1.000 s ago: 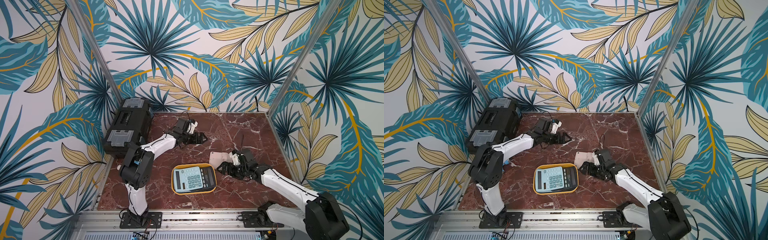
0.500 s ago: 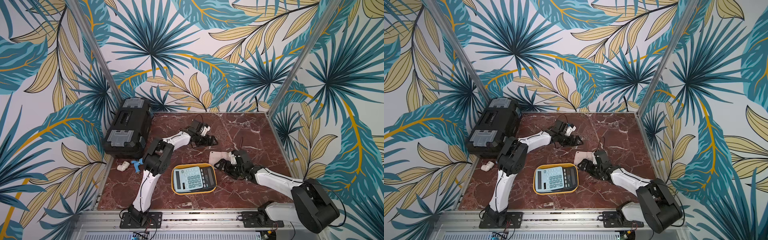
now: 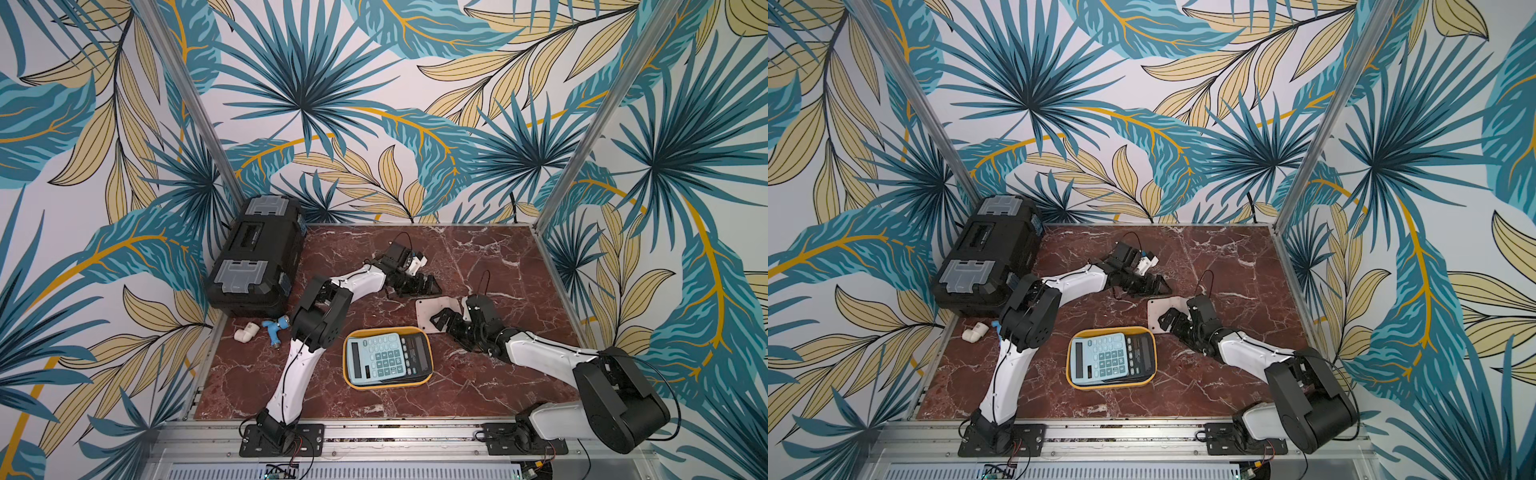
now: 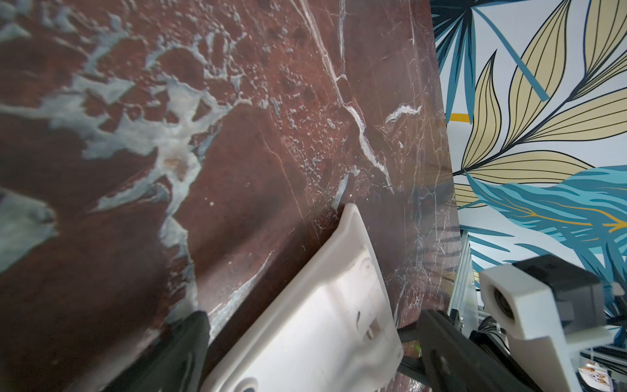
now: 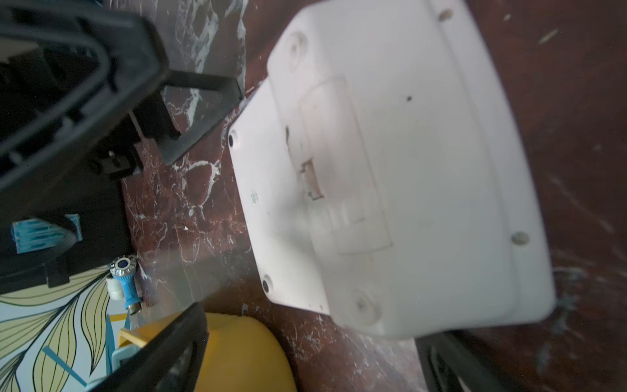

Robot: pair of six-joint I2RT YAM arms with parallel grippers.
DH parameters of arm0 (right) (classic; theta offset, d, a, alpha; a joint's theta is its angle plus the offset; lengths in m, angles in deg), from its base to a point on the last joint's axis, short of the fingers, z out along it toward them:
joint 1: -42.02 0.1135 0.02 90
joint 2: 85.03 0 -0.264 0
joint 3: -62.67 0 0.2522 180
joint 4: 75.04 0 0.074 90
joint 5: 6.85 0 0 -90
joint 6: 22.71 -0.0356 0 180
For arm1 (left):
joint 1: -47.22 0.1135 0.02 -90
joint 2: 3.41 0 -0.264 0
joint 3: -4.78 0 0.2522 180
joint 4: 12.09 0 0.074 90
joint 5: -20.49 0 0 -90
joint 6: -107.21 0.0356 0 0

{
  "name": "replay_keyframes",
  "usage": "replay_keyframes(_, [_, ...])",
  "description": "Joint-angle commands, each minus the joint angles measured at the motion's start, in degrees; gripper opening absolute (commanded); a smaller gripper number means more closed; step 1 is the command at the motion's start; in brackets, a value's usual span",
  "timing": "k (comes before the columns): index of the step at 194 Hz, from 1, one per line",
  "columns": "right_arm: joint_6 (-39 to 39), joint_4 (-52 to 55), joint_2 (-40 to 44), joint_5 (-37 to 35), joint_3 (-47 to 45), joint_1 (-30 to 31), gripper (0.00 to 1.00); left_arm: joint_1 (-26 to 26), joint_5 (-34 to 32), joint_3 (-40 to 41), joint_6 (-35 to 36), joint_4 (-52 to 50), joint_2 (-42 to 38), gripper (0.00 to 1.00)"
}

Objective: Put the calculator in the storage box
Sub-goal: Pick up the calculator at the center of the board.

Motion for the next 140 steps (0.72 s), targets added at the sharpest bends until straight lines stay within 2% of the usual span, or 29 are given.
replay_keyframes(1, [-2.43,-2.54,-1.27,-2.04,0.96,-0.7,0.99,-0.12,1.4,3.24,0.37,2.34,-2.22,1.0])
replay_keyframes(39, [-5.55,-11.78,-4.0,-0.19,0.31,-1.56,0.99,-0.12,2.94,6.42,-0.77,5.35,-4.01,1.0])
replay_keyframes(83, [-9.66,-21.51,-5.44,-0.68,-1.08,-2.02,0.79,-0.23,5.22,10.58,-3.08,10.35,-5.69,1.0])
replay_keyframes(140, [-9.41,-22.06,-7.17,-1.32,1.25,-2.12,0.63,-0.28,5.62,13.79,-3.75,12.83,-8.33,1.0])
